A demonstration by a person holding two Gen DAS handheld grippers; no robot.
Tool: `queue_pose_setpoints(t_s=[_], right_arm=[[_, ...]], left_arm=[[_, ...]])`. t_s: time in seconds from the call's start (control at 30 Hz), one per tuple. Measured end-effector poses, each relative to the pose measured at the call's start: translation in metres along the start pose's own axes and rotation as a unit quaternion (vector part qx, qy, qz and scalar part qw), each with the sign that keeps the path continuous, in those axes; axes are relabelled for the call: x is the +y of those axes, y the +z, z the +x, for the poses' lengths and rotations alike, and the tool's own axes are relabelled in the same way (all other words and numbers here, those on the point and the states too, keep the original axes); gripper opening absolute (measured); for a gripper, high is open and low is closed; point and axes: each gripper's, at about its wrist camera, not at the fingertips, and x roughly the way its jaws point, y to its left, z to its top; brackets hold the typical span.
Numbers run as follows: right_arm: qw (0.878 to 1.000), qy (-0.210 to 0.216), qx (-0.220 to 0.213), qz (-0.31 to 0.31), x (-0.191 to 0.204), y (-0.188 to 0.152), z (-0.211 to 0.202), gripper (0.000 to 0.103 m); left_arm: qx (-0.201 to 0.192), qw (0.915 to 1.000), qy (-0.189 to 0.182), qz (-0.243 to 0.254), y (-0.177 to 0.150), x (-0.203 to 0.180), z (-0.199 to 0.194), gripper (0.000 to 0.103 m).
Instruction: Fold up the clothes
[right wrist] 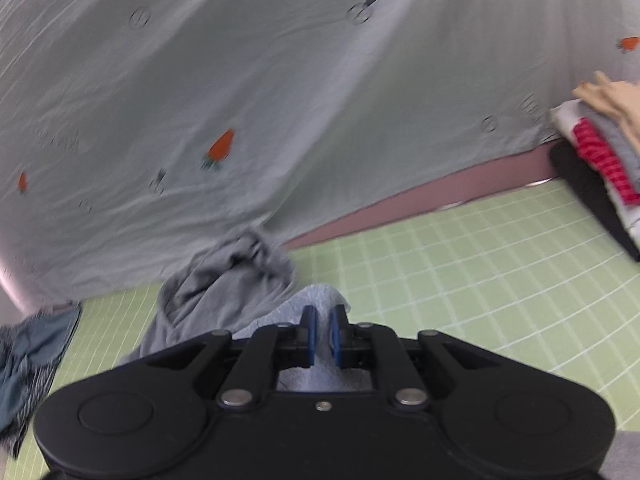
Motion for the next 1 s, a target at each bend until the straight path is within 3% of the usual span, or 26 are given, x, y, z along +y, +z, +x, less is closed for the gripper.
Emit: queue_pose_setpoints(t_s=[0.13, 0.3, 0.63, 0.87, 1.0], right_arm=[[0.997, -0.063, -0.039, 0.026, -0.034, 0.018, -0.009, 0.009], [0.982, -0.154, -0.053, 0.096, -0.093, 0.024, -0.014, 0.009], [0.975, -0.202, 0.020, 0.088, -0.118, -0.021, -0.010, 0.009], [0.967, -0.232, 0.072, 0.078, -0.130, -0.053, -0.007, 0.010], [0.962, -0.244, 0.082, 0.091, -0.133, -0.063, -0.004, 0.010]], left_arm=[[-0.007, 0.9994, 0.014, -0.030, 0.004, 0.013, 0.002, 0.103], [-0.017, 0.9995, 0.016, -0.023, 0.007, 0.014, 0.004, 0.103], [0.007, 0.9982, -0.003, -0.059, 0.020, 0.019, -0.002, 0.103], [0.028, 0.9985, -0.023, -0.040, 0.039, 0.019, -0.006, 0.103], [0.040, 0.9975, -0.053, -0.023, 0.044, 0.031, -0.009, 0.103]])
